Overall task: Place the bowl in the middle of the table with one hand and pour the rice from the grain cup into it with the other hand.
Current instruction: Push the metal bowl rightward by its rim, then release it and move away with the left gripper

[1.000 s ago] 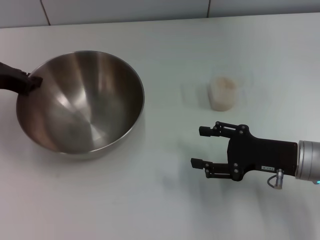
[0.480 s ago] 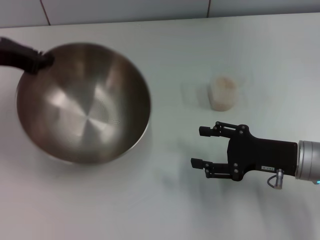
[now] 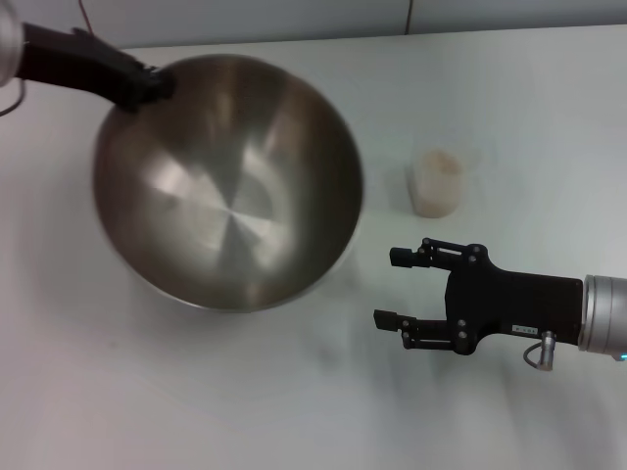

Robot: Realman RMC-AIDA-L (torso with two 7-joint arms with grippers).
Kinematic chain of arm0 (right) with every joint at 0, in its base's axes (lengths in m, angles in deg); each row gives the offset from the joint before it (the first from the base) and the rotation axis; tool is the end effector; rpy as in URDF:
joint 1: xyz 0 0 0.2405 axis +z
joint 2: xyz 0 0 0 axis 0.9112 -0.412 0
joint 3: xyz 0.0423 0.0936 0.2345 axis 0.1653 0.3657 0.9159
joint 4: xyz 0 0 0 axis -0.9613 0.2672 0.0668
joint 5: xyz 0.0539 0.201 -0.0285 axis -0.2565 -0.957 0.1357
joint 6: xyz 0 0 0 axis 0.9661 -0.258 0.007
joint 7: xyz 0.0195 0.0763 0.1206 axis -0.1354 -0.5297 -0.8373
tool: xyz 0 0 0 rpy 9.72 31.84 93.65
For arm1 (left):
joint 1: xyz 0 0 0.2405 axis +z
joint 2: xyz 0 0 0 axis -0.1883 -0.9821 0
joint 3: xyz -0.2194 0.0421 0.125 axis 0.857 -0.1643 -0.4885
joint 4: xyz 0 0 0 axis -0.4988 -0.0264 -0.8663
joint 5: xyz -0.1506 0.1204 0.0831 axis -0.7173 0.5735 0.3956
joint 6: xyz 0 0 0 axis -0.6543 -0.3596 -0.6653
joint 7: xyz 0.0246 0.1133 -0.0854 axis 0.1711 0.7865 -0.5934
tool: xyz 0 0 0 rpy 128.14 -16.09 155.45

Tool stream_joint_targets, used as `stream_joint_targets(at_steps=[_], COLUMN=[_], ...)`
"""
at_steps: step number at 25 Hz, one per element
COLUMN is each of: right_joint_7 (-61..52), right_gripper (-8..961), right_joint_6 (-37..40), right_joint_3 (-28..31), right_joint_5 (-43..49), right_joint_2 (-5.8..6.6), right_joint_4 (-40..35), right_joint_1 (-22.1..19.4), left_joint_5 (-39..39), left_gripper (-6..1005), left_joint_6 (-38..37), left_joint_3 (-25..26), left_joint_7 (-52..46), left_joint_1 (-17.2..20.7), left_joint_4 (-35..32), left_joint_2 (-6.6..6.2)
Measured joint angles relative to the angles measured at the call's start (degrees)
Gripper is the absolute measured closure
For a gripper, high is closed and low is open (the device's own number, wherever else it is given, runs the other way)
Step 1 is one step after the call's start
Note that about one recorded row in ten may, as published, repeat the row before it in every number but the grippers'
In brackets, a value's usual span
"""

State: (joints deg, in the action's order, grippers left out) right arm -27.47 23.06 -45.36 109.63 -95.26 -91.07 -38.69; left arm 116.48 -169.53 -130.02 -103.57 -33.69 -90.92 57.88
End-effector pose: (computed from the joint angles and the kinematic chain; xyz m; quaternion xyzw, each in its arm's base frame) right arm 0.2929 0.2728 -0.0545 -0.9461 0.0977 0.2685 0.1526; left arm -0.1714 0.4159 0.0603 -0.9449 -0.2411 -0.0201 0.2203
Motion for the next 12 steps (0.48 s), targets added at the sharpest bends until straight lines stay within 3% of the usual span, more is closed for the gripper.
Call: stream_joint_targets(at_steps=[12], right_joint_7=[0.0], right_gripper=[178], right_joint_6=[0.0], right_joint_3=[0.0], right_joint_5=[0.0], right_joint_2=[0.00], right_joint_4=[0.0], right_joint_1=[-0.5], left_joint_5=[-0.8], left_gripper=[958], left_joint_6=[4.5], left_joint_3=[-4.7], left_joint_7=[0.0], left_joint_1=[-5.1], left_joint_4=[5.6], left_joint_2=[0.19])
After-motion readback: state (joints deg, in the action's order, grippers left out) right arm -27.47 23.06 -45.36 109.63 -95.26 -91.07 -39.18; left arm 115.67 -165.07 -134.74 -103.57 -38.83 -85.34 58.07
